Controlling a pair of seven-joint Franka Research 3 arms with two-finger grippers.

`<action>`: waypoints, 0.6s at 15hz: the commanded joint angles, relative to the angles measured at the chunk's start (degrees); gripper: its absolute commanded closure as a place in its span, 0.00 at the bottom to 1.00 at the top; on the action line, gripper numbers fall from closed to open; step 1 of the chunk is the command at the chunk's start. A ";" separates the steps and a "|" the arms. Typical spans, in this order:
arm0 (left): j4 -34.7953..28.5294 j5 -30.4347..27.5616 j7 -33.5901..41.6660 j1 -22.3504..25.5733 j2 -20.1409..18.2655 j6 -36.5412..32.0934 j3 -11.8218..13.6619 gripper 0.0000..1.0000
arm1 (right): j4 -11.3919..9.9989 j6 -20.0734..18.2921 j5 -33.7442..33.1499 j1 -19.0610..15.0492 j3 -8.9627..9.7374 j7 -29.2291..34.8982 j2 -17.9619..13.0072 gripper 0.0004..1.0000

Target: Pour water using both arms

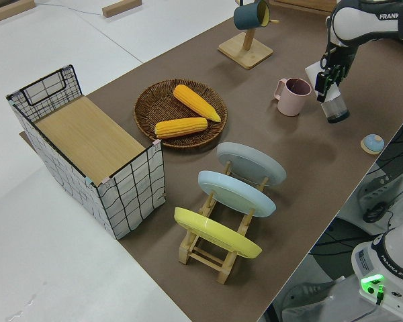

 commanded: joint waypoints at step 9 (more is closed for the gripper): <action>-3.63 -0.04 -0.42 0.54 -8.33 2.71 -0.21 1.00 | -0.19 0.37 0.47 -0.81 0.42 -1.39 -0.55 0.01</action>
